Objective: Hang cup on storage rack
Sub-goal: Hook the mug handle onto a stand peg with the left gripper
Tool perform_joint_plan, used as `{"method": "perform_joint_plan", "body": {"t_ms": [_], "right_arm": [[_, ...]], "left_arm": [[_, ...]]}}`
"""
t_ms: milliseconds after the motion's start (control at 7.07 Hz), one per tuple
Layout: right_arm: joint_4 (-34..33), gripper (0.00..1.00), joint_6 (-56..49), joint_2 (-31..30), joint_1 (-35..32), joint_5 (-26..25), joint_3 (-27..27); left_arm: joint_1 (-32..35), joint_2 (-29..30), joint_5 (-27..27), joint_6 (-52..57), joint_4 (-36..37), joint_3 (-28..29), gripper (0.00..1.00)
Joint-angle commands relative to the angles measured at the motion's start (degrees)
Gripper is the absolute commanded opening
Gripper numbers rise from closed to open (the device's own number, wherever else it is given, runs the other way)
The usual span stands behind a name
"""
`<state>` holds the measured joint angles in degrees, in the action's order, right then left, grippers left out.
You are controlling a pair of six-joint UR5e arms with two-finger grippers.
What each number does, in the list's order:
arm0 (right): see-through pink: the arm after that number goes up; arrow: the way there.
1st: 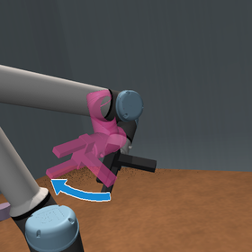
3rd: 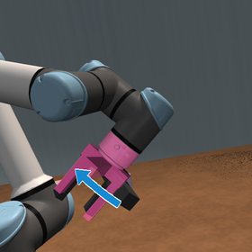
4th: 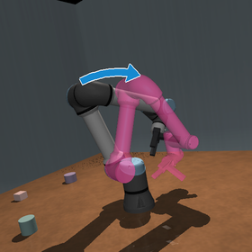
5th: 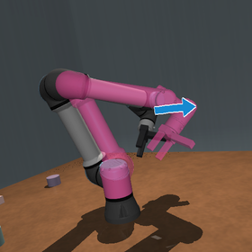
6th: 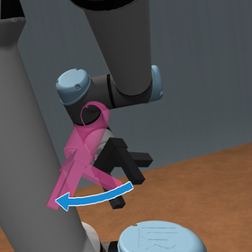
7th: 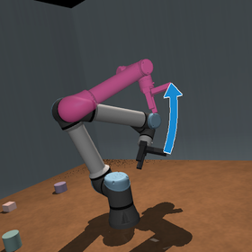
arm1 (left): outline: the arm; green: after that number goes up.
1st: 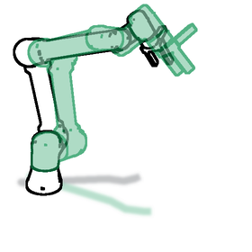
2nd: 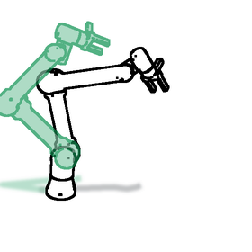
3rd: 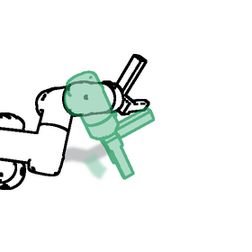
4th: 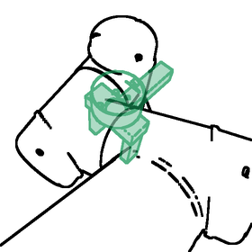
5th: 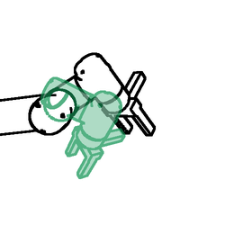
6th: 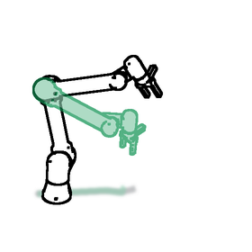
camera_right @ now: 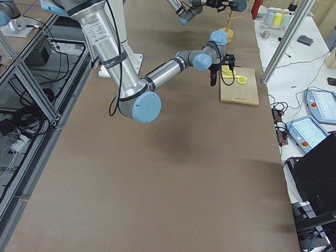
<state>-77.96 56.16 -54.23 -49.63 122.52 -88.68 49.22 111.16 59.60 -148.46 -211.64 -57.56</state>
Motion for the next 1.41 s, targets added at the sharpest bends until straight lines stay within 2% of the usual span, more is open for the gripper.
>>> {"method": "perform_joint_plan", "body": {"t_ms": [0, 283, 424, 566, 990, 1273], "right_arm": [[0.0, 0.99, 0.0, 0.0, 0.32, -0.36, 0.0], [0.0, 0.99, 0.09, 0.0, 0.49, -0.44, 0.0], [0.0, 0.99, 0.0, 0.0, 0.49, -0.44, 0.0], [0.0, 0.99, 0.09, 0.0, 0.49, -0.44, 0.0], [0.0, 0.99, 0.35, 0.0, 0.67, -0.44, 0.0], [0.0, 0.99, 0.35, 0.0, 0.84, -0.44, 0.0]], "left_arm": [[0.0, -0.42, -0.01, -0.6, 0.0, 0.87, 0.0], [-0.09, -0.95, -0.01, -1.39, 0.0, 0.96, 0.0], [-0.09, -1.64, -0.01, -1.39, 0.0, 1.04, 0.32], [-0.09, -2.26, -0.01, -1.39, 0.0, 0.96, 0.98], [0.0, -2.7, 0.25, -2.27, -0.09, -0.09, 0.98], [0.0, -6.81, 0.43, -1.92, -0.09, -5.34, 0.98]]}}
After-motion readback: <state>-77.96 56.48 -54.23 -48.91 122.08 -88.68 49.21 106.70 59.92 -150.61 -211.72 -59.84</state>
